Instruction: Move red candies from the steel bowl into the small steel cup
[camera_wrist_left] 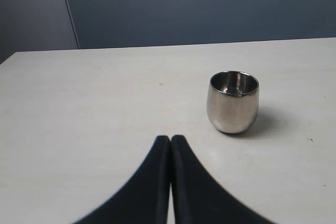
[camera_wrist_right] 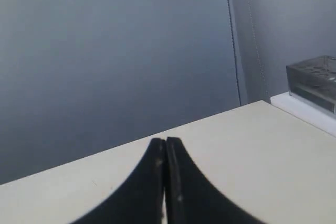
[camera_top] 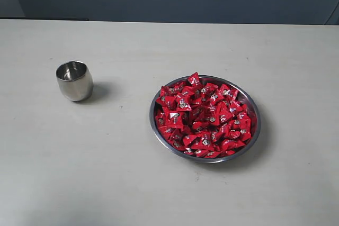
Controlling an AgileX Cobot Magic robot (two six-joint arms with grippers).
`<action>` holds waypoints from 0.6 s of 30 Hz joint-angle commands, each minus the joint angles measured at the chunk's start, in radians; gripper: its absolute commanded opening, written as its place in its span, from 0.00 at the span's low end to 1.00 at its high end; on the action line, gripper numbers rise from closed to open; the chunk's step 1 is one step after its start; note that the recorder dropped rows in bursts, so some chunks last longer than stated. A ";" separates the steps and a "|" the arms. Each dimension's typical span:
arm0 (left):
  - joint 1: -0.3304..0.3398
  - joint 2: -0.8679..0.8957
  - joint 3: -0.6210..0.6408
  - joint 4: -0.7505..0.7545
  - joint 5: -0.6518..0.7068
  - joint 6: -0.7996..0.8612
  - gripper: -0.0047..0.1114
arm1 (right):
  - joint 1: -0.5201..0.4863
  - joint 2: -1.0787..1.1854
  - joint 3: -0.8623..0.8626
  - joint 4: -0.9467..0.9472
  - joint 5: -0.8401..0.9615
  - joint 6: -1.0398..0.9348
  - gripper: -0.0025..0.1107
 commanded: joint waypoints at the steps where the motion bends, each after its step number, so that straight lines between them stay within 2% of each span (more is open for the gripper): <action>1: 0.001 -0.004 0.004 -0.002 0.001 -0.001 0.04 | -0.004 -0.007 -0.041 0.027 -0.018 -0.004 0.02; 10: 0.001 -0.004 0.004 -0.002 0.001 -0.001 0.04 | -0.004 -0.007 -0.122 -0.017 0.023 -0.008 0.02; 18: 0.001 -0.004 0.004 -0.002 0.001 -0.001 0.04 | -0.004 -0.007 -0.122 0.027 -0.041 -0.006 0.02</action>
